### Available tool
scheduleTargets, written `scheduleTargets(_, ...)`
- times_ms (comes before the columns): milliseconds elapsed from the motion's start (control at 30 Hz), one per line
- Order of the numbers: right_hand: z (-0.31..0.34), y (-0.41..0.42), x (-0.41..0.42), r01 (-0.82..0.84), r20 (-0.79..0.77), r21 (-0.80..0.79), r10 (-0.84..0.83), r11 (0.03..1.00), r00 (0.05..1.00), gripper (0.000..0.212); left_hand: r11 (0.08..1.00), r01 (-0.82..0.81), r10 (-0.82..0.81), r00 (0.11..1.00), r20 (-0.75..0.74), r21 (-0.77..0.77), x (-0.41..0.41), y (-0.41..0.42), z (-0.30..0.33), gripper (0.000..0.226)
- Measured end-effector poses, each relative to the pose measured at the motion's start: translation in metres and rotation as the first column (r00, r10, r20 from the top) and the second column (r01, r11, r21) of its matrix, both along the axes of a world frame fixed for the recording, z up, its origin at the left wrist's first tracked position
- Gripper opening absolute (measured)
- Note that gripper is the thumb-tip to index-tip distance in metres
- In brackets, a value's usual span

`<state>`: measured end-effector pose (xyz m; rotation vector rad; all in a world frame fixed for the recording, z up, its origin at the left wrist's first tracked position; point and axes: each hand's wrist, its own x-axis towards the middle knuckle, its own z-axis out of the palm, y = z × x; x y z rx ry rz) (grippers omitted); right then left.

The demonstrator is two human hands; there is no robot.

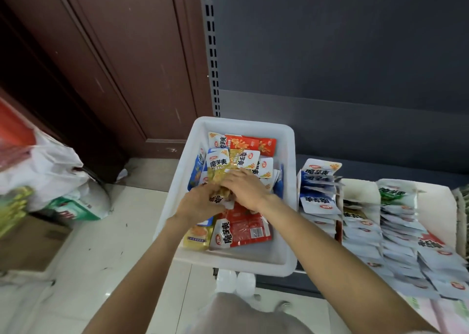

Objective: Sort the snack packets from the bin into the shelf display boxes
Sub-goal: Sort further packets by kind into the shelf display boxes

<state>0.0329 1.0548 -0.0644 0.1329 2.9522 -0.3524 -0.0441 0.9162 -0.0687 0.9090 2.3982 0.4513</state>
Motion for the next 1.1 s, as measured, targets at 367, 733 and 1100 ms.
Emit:
scheduleTargets(367, 0.031, -0.012, 0.058, 0.347, 0.141, -0.893, -0.553, 0.287, 0.821, 0.041, 0.455, -0.667, 0.09, 0.694, 0.714, 0.59, 0.008, 0.007, 0.065, 0.035)
scheduleTargets(733, 0.121, 0.012, 0.16, 0.113, -0.221, -0.95, -0.886, 0.29, 0.408, 0.047, 0.674, 0.04, -0.327, 0.912, 0.249, 0.738, 0.092, 0.061, 0.12, 0.022)
scheduleTargets(1100, 0.123, 0.099, 0.265, 0.223, -0.552, -0.808, -0.833, 0.546, 0.037, 0.036, 0.552, 0.728, -0.423, 0.664, -0.616, 0.406, 0.176, 0.142, 0.084, 0.019)
